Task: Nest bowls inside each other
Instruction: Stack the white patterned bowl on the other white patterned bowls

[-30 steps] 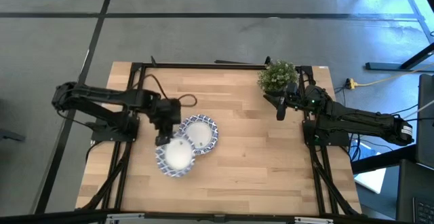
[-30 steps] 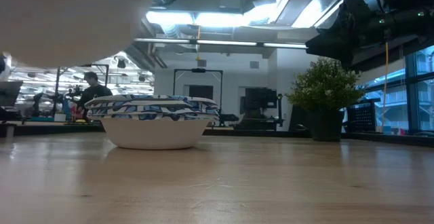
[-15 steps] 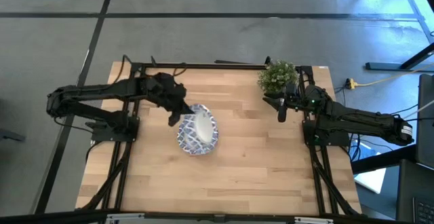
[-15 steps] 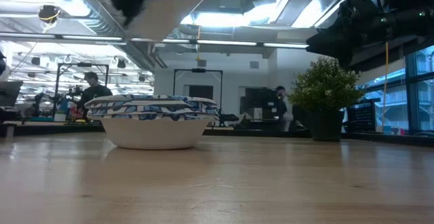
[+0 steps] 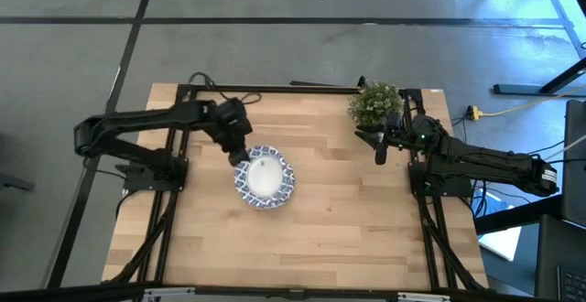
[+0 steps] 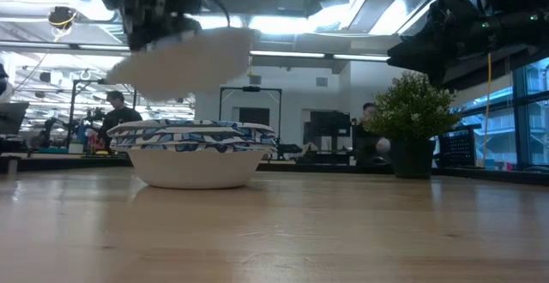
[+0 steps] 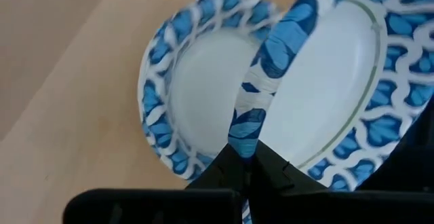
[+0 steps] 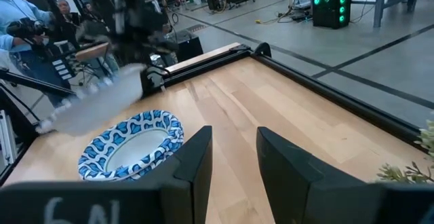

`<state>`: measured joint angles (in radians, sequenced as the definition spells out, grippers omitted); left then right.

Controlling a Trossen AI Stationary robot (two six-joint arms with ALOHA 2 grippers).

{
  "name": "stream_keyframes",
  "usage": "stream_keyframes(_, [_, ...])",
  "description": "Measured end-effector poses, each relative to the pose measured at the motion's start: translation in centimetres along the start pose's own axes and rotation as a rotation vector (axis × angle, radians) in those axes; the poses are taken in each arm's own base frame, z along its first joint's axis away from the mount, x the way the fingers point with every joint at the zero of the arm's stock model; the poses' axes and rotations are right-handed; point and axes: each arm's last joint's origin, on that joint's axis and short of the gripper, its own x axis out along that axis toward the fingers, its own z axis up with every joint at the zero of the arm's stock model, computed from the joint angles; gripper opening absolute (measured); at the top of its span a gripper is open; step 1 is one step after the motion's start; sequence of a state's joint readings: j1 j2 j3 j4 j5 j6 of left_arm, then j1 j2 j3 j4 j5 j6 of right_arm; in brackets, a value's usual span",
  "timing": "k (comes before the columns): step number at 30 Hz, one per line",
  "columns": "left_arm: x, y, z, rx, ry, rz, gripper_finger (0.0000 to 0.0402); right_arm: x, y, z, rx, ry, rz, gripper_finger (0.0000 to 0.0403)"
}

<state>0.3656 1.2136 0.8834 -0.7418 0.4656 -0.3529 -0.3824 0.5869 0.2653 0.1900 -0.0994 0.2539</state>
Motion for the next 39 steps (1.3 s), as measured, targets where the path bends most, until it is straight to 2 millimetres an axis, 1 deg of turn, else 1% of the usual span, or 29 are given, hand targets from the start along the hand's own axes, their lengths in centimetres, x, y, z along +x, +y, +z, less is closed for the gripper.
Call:
stream_keyframes(6, [2.9, 0.6, 0.7, -0.006, 0.096, -0.009, 0.0, 0.0, 0.0, 0.0, -0.002, 0.0, 0.0, 0.0117])
stream_keyframes(17, [6.3, 2.2, 1.0, -0.05, 0.208, 0.045, 0.0, 0.0, 0.0, 0.0, -0.026, 0.0, -0.001, 0.0117])
stream_keyframes(21, [6.6, 2.4, 1.0, -0.04, 0.219, 0.044, 0.0007, 0.0, 0.0, 0.0, -0.026, 0.0, -0.001, 0.0117])
stream_keyframes(32, [6.5, 2.5, 1.1, 0.018, 0.202, 0.092, 0.0051, 0.0, 0.0, 0.0, -0.026, 0.0, -0.001, 0.0117])
stream_keyframes(36, [6.5, 2.5, 1.1, 0.053, 0.204, 0.089, 0.0075, 0.0, 0.0, 0.0, -0.027, 0.001, -0.001, 0.0117])
stream_keyframes(39, [6.5, 2.5, 1.1, 0.074, 0.203, 0.097, 0.0105, 0.0, 0.0, 0.0, -0.027, 0.001, -0.001, 0.0117])
